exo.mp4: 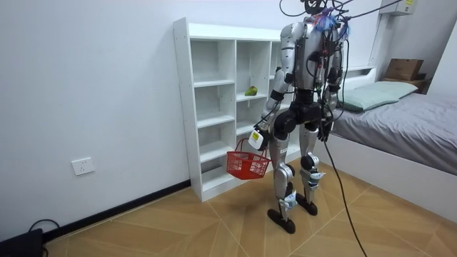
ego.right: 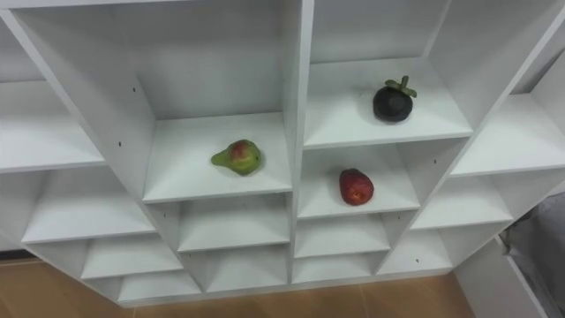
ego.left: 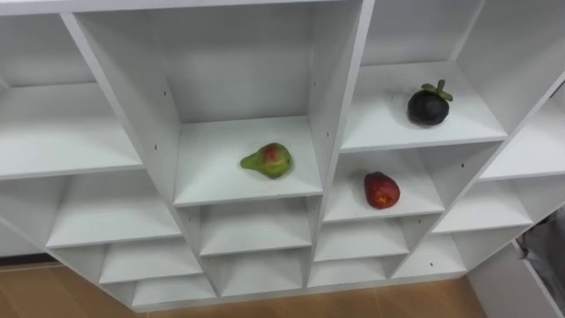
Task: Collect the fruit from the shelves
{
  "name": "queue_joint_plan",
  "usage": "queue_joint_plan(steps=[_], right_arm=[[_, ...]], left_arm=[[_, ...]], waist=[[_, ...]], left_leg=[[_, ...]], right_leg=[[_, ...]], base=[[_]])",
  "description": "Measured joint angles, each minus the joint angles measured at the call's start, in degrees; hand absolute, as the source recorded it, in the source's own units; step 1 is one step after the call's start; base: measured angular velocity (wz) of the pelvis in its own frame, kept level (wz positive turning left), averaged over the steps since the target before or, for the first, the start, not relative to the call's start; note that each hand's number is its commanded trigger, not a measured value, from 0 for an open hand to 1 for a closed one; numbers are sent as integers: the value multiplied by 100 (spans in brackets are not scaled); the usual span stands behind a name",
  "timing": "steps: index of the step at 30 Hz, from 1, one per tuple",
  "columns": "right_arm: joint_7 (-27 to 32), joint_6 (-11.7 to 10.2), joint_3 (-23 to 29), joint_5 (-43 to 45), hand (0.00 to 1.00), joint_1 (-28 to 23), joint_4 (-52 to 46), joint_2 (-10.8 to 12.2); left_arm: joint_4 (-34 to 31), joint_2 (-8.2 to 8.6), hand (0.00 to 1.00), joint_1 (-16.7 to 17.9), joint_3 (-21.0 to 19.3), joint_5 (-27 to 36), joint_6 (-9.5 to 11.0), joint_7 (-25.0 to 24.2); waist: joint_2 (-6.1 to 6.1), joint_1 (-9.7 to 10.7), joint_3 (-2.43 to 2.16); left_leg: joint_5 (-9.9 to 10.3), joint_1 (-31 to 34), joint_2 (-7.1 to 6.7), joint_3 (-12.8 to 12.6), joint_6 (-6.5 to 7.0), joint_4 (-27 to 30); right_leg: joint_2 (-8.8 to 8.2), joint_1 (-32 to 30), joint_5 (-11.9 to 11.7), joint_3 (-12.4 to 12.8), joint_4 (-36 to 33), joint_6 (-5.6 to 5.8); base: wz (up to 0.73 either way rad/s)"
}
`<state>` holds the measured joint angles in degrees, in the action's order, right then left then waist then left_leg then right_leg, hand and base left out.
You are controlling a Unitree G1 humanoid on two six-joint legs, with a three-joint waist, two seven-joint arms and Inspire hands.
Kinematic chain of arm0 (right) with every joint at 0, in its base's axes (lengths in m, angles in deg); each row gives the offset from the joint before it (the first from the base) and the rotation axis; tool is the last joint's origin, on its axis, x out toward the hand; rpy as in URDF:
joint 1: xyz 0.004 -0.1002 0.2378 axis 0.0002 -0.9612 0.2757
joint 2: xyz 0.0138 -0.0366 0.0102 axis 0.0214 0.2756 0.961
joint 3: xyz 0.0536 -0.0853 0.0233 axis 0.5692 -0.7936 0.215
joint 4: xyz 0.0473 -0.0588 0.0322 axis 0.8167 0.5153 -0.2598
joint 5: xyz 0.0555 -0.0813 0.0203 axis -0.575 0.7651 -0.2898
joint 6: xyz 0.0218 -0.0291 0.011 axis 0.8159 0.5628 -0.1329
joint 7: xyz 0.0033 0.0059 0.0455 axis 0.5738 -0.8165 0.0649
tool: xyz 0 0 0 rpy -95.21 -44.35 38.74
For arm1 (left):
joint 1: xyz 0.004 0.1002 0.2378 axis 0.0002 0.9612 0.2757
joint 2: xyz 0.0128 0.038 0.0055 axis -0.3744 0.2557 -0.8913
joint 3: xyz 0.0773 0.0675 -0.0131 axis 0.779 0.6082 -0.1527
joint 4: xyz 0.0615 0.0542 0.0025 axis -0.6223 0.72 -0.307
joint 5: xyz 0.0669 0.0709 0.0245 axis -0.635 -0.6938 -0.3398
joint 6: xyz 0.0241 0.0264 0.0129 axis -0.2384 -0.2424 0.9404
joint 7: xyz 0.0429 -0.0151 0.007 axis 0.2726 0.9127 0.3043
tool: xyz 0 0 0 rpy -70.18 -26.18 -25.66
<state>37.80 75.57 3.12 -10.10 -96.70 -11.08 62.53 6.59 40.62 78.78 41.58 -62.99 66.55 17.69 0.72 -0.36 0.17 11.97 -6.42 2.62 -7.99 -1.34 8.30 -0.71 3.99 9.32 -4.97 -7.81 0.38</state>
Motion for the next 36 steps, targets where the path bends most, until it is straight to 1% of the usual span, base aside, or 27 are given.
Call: queue_joint_plan(steps=[11, 16, 20, 27, 30, 32, 35, 36], right_arm=[[-6, 0, 9, 64, 0, 2, 2, -10], [8, 0, 12, 72, 0, 3, 1, -16], [107, 0, 20, 237, 0, 11, -43, -14], [350, -32, 113, 245, 0, 12, -96, 26], [480, -78, 127, 241, 0, 28, -105, 17], [597, -96, 222, 241, 0, 60, -128, 15], [749, -184, 384, 288, 0, 109, -201, 8], [793, -204, 470, 430, 0, 98, -340, 6]], left_arm=[[1, 4, 100, -5, 6, 73, -3, -2], [0, 5, 100, -4, 6, 73, -55, -2], [-2, 5, 100, -56, 4, 45, -76, -2], [-52, 3, 100, -67, -4, 46, -70, -25], [-59, 0, 100, -106, -5, 68, -14, -15], [-60, 0, 100, -119, -5, 76, 81, -8], [-60, -10, 100, -119, -5, 67, 204, -5], [-58, -18, 100, -113, -5, 54, 246, -8]], waist=[[-27, 3, 5], [-45, 5, 3], [-45, -2, 5], [-35, -2, 2], [-27, -6, 6], [-20, -9, 8], [-9, 14, 8], [-9, 19, 13]], left_leg=[[0, 4, 0, 0, 0, 14], [0, 3, 0, 1, 0, 15], [0, 1, 0, 1, 0, 15], [0, -15, 0, 3, 0, 15], [0, -26, 0, 3, 1, 23], [0, -42, 0, 4, 1, 24], [0, -42, 0, 4, 1, 35], [-1, -40, 0, 4, 1, 35]], right_leg=[[-4, -1, -1, -14, -3, -1], [-4, 1, -1, -17, -5, -1], [-4, -2, -1, -6, -8, -1], [-2, 3, -1, -2, -26, -1], [-2, 5, -1, 9, -40, -2], [-2, 3, -1, 21, -65, -2], [-3, -3, 0, 23, -87, -1], [-3, -6, 0, 22, -91, -1]], base=[[0], [0], [0], [0], [-1], [-3], [0], [0]])
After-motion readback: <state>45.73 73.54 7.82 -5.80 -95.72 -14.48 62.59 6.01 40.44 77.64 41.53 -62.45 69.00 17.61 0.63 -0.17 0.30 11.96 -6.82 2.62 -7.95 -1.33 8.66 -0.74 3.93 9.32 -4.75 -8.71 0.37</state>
